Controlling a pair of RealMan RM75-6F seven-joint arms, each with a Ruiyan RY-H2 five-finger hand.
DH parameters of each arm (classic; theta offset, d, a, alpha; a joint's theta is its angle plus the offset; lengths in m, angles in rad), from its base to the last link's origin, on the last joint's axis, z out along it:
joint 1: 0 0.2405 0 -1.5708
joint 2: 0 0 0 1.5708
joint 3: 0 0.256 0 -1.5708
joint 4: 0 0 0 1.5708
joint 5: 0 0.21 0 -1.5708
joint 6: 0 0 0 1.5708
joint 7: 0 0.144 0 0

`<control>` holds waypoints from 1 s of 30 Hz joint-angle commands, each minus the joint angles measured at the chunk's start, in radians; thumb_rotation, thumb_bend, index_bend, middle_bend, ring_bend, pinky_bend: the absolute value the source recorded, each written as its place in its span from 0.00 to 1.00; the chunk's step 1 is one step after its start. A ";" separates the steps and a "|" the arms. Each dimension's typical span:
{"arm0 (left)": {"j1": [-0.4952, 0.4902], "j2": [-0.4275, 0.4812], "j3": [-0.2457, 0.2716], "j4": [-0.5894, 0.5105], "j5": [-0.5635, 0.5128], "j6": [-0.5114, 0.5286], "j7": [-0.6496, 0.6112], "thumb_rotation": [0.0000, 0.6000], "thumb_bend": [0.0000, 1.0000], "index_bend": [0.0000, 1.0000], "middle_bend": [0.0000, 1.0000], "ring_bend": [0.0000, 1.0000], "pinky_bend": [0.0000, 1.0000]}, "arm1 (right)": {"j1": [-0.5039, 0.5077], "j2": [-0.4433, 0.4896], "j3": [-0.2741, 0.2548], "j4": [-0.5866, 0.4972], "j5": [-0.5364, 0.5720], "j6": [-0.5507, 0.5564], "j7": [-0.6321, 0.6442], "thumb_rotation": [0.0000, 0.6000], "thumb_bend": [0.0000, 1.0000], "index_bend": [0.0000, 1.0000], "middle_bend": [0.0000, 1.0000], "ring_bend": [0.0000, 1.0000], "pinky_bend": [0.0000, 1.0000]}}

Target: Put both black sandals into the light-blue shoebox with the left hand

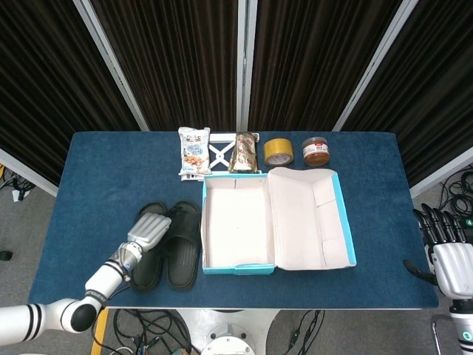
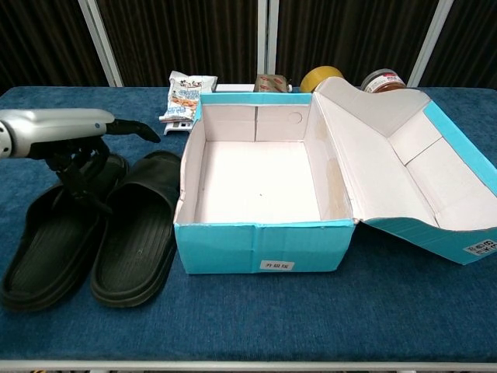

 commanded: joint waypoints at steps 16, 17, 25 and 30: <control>-0.178 -0.095 0.032 0.091 -0.351 -0.026 0.106 1.00 0.06 0.15 0.13 0.70 0.74 | 0.001 -0.017 0.001 0.048 0.009 -0.007 0.048 1.00 0.03 0.00 0.00 0.00 0.00; -0.181 -0.100 0.033 0.099 -0.356 -0.029 0.102 1.00 0.06 0.20 0.18 0.72 0.75 | 0.000 -0.018 0.001 0.049 0.010 -0.007 0.050 1.00 0.03 0.00 0.00 0.00 0.00; -0.174 -0.113 0.032 0.120 -0.317 0.033 0.054 1.00 0.08 0.48 0.49 0.81 0.83 | -0.003 -0.036 0.007 0.078 0.001 0.019 0.066 1.00 0.03 0.00 0.00 0.00 0.00; -0.156 -0.094 0.039 0.095 -0.274 0.115 0.063 1.00 0.08 0.48 0.49 0.81 0.83 | -0.001 -0.035 0.008 0.078 -0.004 0.020 0.067 1.00 0.03 0.00 0.00 0.00 0.00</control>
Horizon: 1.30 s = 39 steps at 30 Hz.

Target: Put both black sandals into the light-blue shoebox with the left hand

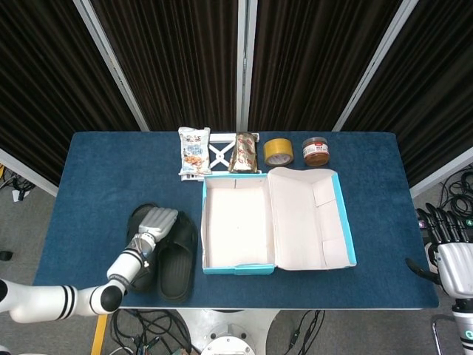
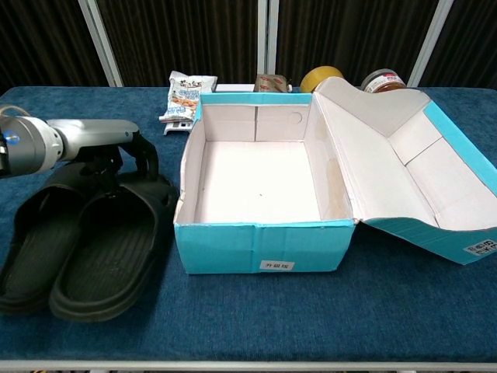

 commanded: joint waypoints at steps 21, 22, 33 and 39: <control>0.163 0.218 -0.170 -0.074 0.294 0.114 -0.474 1.00 0.08 0.48 0.48 0.80 0.83 | 0.008 0.005 0.002 -0.018 -0.008 -0.002 -0.026 1.00 0.03 0.00 0.00 0.00 0.00; 0.165 0.214 -0.189 -0.067 0.322 0.099 -0.537 1.00 0.08 0.48 0.48 0.80 0.83 | 0.008 0.007 0.003 -0.021 -0.008 -0.002 -0.030 1.00 0.03 0.00 0.00 0.00 0.00; 0.066 0.015 -0.288 0.060 0.436 0.017 -0.781 1.00 0.08 0.46 0.47 0.77 0.79 | 0.009 0.048 0.010 -0.073 -0.007 0.001 -0.075 1.00 0.03 0.00 0.00 0.00 0.00; -0.001 -0.114 -0.306 0.167 0.439 -0.059 -0.872 1.00 0.07 0.42 0.46 0.76 0.73 | 0.002 0.053 0.005 -0.080 0.005 -0.003 -0.075 1.00 0.03 0.00 0.00 0.00 0.00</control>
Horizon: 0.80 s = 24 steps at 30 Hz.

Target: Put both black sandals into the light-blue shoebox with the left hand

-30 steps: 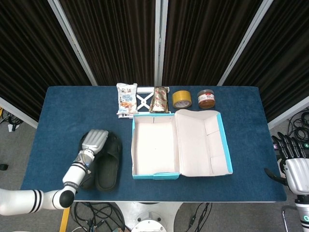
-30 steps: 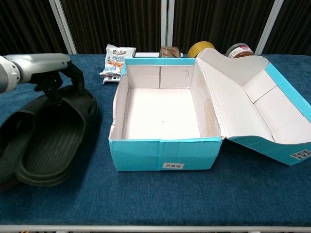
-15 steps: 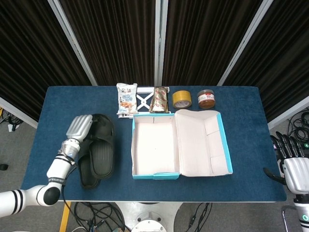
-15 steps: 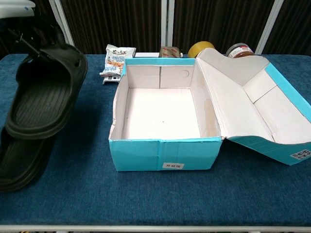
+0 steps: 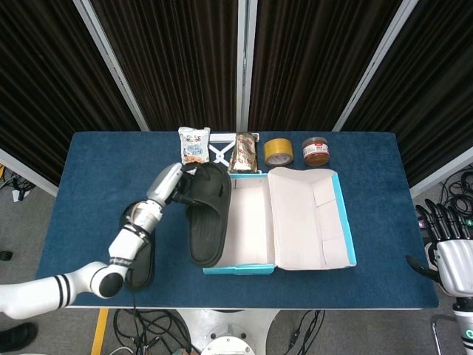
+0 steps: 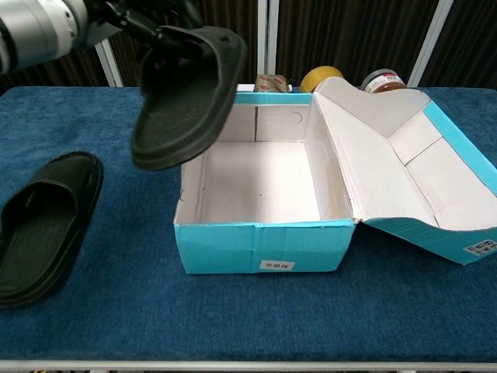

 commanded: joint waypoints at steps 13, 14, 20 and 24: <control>-0.131 -0.371 -0.033 0.401 0.122 0.087 -0.099 1.00 0.06 0.41 0.47 0.75 0.67 | -0.006 0.008 -0.002 -0.005 0.019 -0.012 0.001 1.00 0.03 0.00 0.00 0.00 0.00; -0.136 -0.386 -0.033 0.431 0.136 0.102 -0.101 1.00 0.05 0.41 0.47 0.75 0.67 | -0.007 0.009 -0.001 -0.005 0.020 -0.011 0.001 1.00 0.03 0.00 0.00 0.00 0.00; -0.150 -0.502 -0.018 0.639 0.240 0.246 -0.176 1.00 0.01 0.41 0.48 0.75 0.67 | -0.014 0.013 -0.001 -0.011 0.024 -0.003 -0.004 1.00 0.03 0.00 0.00 0.00 0.00; -0.153 -0.583 -0.004 0.768 0.283 0.323 -0.247 1.00 0.01 0.41 0.48 0.75 0.66 | -0.015 0.013 -0.002 -0.015 0.023 -0.003 -0.008 1.00 0.03 0.00 0.00 0.00 0.00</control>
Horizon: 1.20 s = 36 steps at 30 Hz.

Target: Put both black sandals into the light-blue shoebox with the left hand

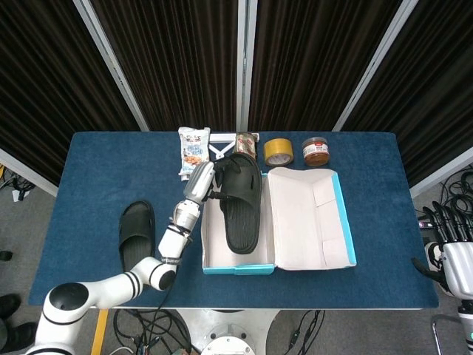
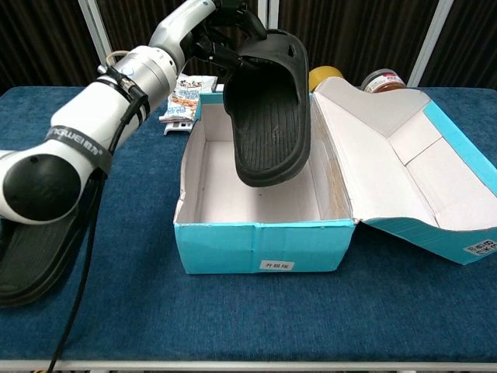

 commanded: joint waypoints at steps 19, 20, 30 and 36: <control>-0.027 -0.252 0.025 0.333 0.041 0.037 -0.198 1.00 0.00 0.42 0.51 0.73 0.65 | -0.007 0.007 -0.005 -0.017 0.005 -0.008 -0.012 1.00 0.03 0.00 0.00 0.00 0.00; -0.026 -0.252 0.020 0.322 0.029 0.022 -0.197 1.00 0.00 0.42 0.51 0.73 0.65 | -0.007 0.007 -0.005 -0.017 0.004 -0.008 -0.013 1.00 0.03 0.00 0.00 0.00 0.00; -0.016 -0.252 -0.009 0.273 -0.035 -0.084 -0.142 1.00 0.00 0.41 0.53 0.73 0.64 | -0.008 0.011 -0.003 -0.023 0.006 -0.008 -0.017 1.00 0.03 0.00 0.00 0.00 0.00; -0.013 -0.252 -0.002 0.272 -0.039 -0.113 -0.105 1.00 0.00 0.40 0.53 0.72 0.63 | -0.011 0.012 -0.004 -0.025 0.005 -0.006 -0.018 1.00 0.03 0.00 0.00 0.00 0.00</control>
